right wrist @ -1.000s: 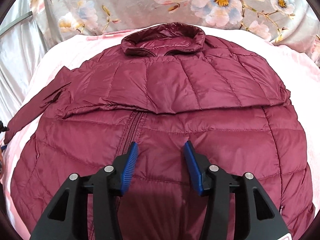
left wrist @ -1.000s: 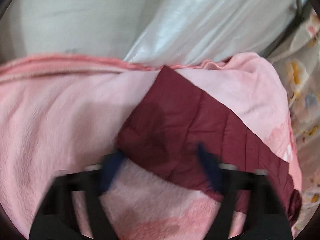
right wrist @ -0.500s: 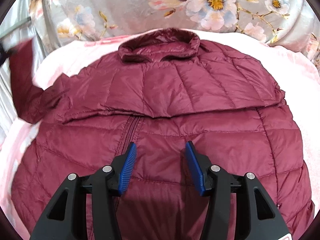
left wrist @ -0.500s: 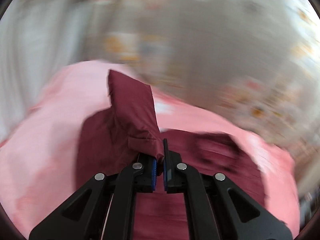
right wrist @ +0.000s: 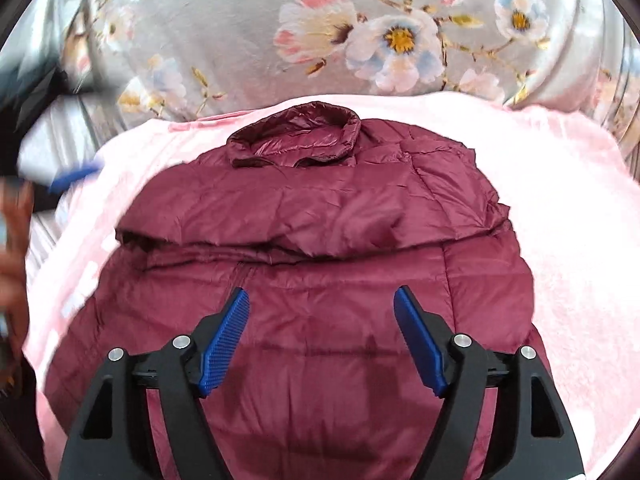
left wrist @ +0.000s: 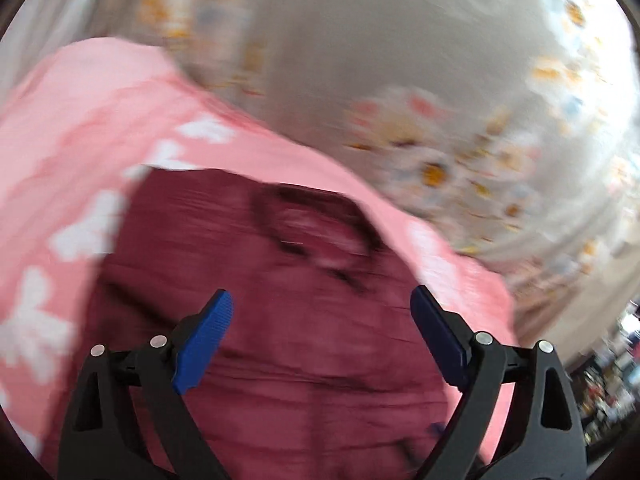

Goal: Fold large clothes

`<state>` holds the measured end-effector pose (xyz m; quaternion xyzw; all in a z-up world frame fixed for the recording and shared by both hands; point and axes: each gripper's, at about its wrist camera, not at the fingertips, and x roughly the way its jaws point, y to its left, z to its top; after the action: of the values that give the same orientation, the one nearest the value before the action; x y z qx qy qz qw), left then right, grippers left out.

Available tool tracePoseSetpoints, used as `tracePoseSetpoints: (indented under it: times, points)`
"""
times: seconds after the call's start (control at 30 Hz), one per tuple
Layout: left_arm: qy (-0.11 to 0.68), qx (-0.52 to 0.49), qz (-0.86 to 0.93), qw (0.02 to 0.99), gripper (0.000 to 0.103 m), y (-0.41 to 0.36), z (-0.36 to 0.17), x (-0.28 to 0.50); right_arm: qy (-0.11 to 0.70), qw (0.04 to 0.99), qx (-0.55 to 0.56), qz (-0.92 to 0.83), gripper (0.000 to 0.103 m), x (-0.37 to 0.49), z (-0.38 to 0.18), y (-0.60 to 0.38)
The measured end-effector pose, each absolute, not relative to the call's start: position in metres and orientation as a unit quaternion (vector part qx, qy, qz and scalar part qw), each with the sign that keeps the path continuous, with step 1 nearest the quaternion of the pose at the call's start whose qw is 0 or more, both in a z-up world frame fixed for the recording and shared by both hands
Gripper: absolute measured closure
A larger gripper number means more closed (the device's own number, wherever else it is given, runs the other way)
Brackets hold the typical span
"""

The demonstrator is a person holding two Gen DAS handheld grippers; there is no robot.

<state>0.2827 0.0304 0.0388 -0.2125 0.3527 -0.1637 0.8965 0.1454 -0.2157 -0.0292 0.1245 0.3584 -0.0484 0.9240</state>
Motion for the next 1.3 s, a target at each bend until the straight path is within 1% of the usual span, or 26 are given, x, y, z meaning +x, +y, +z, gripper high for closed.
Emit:
tracePoseSetpoints:
  times: [0.13, 0.27, 0.3, 0.33, 0.37, 0.4, 0.43, 0.47, 0.53, 0.63, 0.73, 0.8, 0.83, 0.9, 0.93, 1.0, 1.07, 1.2, 1.3]
  points:
    - [0.388, -0.216, -0.077, 0.893, 0.016, 0.088, 0.008, 0.290, 0.367, 0.914, 0.161, -0.066, 0.030, 0.175, -0.030, -0.238]
    - [0.420, -0.258, -0.043, 0.869, 0.019, 0.130, -0.024, 0.295, 0.385, 0.898, 0.184, -0.111, 0.030, 0.203, -0.043, -0.263]
    - [0.428, -0.273, -0.045, 0.861, 0.020, 0.136, -0.031, 0.297, 0.392, 0.893, 0.188, -0.116, 0.032, 0.209, -0.048, -0.268]
    - [0.435, -0.291, -0.048, 0.851, 0.021, 0.144, -0.037, 0.299, 0.399, 0.889, 0.191, -0.117, 0.045, 0.214, -0.052, -0.271]
    - [0.442, -0.316, -0.053, 0.838, 0.022, 0.151, -0.045, 0.302, 0.409, 0.886, 0.190, -0.110, 0.073, 0.220, -0.057, -0.272]
    - [0.448, -0.343, -0.063, 0.823, 0.023, 0.157, -0.051, 0.307, 0.423, 0.881, 0.187, -0.101, 0.085, 0.226, -0.062, -0.271]
    - [0.451, -0.358, -0.069, 0.815, 0.023, 0.158, -0.056, 0.308, 0.430, 0.879, 0.184, -0.096, 0.096, 0.230, -0.063, -0.271]
    - [0.455, -0.384, -0.077, 0.800, 0.025, 0.161, -0.061, 0.315, 0.427, 0.881, 0.185, -0.092, 0.098, 0.232, -0.060, -0.272]
    - [0.453, -0.419, -0.084, 0.782, 0.025, 0.167, -0.068, 0.324, 0.401, 0.893, 0.183, -0.092, 0.099, 0.231, -0.044, -0.275]
    - [0.449, -0.440, -0.080, 0.774, 0.027, 0.165, -0.071, 0.337, 0.352, 0.914, 0.175, -0.098, 0.099, 0.226, -0.007, -0.283]
    - [0.458, -0.441, -0.076, 0.768, 0.034, 0.160, -0.078, 0.352, 0.343, 0.920, 0.156, -0.104, 0.099, 0.227, 0.007, -0.291]
    - [0.470, -0.431, -0.075, 0.766, 0.044, 0.153, -0.083, 0.362, 0.347, 0.921, 0.136, -0.117, 0.100, 0.229, 0.006, -0.294]
    - [0.476, -0.417, -0.066, 0.771, 0.048, 0.149, -0.085, 0.366, 0.350, 0.920, 0.127, -0.125, 0.100, 0.229, 0.003, -0.296]
    - [0.480, -0.390, -0.045, 0.784, 0.073, 0.146, -0.088, 0.370, 0.356, 0.917, 0.125, -0.133, 0.100, 0.229, -0.004, -0.303]
    - [0.484, -0.374, -0.032, 0.790, 0.077, 0.144, -0.090, 0.372, 0.362, 0.913, 0.128, -0.137, 0.100, 0.228, -0.010, -0.307]
    - [0.483, -0.370, -0.023, 0.793, 0.090, 0.147, -0.095, 0.371, 0.370, 0.908, 0.136, -0.141, 0.100, 0.227, -0.022, -0.315]
    - [0.478, -0.366, -0.020, 0.798, 0.093, 0.149, -0.097, 0.369, 0.382, 0.902, 0.143, -0.144, 0.100, 0.227, -0.038, -0.322]
    - [0.463, -0.377, -0.025, 0.802, 0.095, 0.152, -0.093, 0.357, 0.389, 0.895, 0.153, -0.157, 0.100, 0.221, -0.056, -0.327]
    - [0.449, -0.348, -0.030, 0.822, 0.095, 0.145, -0.082, 0.350, 0.387, 0.893, 0.163, -0.164, 0.100, 0.214, -0.064, -0.332]
